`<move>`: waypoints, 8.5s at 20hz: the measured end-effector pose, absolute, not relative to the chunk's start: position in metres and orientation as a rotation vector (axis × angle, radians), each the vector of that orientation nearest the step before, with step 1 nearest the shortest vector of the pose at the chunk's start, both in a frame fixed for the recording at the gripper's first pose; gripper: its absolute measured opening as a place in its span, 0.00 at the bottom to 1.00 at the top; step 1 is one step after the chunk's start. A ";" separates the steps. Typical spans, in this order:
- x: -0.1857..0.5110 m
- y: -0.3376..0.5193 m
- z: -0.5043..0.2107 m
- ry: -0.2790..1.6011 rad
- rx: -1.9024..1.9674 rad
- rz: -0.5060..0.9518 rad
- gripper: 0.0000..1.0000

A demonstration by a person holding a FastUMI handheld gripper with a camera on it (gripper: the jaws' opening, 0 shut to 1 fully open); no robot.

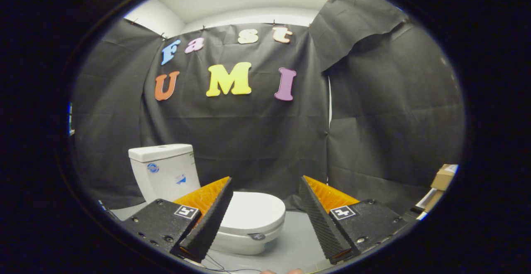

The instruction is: Open the toilet lid.

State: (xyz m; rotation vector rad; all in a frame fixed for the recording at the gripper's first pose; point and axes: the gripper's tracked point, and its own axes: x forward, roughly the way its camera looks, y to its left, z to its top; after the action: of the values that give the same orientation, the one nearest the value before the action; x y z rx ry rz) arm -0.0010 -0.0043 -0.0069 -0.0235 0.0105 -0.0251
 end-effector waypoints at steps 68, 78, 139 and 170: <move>0.153 0.011 -0.330 0.750 1.356 -0.103 0.21; 0.156 0.013 -0.325 0.747 1.170 -0.063 0.11; 0.160 0.109 -0.125 0.632 0.326 -0.119 0.07; 0.169 0.242 -0.066 0.469 -0.099 -0.013 0.10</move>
State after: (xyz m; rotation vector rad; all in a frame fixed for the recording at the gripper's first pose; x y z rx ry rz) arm 0.1693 0.2418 -0.0663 -0.0993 0.4691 -0.0135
